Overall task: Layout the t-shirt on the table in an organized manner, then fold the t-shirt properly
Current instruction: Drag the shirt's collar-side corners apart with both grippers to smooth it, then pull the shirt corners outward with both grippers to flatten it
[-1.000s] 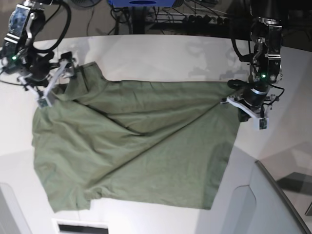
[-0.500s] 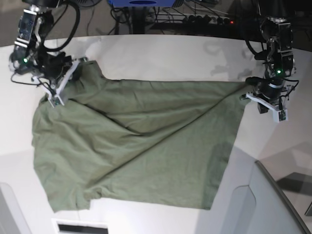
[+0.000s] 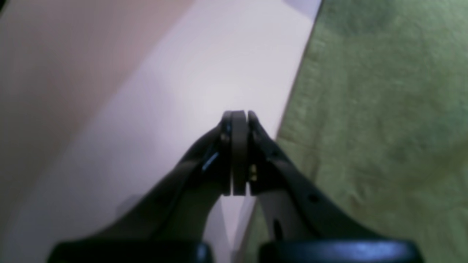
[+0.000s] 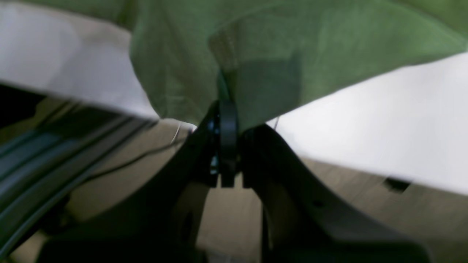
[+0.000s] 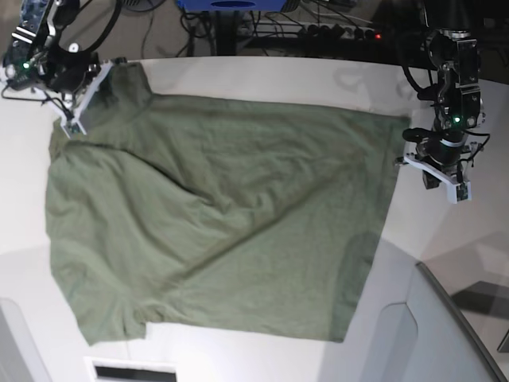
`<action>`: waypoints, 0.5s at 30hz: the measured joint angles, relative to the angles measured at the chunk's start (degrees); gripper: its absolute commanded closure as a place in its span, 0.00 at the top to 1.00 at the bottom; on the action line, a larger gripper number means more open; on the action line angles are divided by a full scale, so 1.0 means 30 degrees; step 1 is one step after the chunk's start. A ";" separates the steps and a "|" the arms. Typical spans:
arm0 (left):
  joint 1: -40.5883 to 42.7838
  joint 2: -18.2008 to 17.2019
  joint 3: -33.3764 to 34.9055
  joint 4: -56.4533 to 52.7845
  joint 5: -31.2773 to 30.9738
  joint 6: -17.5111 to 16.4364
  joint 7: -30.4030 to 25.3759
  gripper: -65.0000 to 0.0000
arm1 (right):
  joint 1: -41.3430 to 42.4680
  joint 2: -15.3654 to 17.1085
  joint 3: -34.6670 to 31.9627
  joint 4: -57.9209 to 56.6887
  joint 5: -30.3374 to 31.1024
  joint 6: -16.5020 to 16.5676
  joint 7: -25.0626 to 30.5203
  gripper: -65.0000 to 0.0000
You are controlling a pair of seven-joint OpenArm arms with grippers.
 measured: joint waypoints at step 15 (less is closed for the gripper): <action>-0.0073 0.0000 0.1982 -0.0073 -0.0007 0.0087 0.0000 0.00 | -0.0459 0.0080 0.1843 -0.1064 0.0255 0.0124 -0.0707 0.09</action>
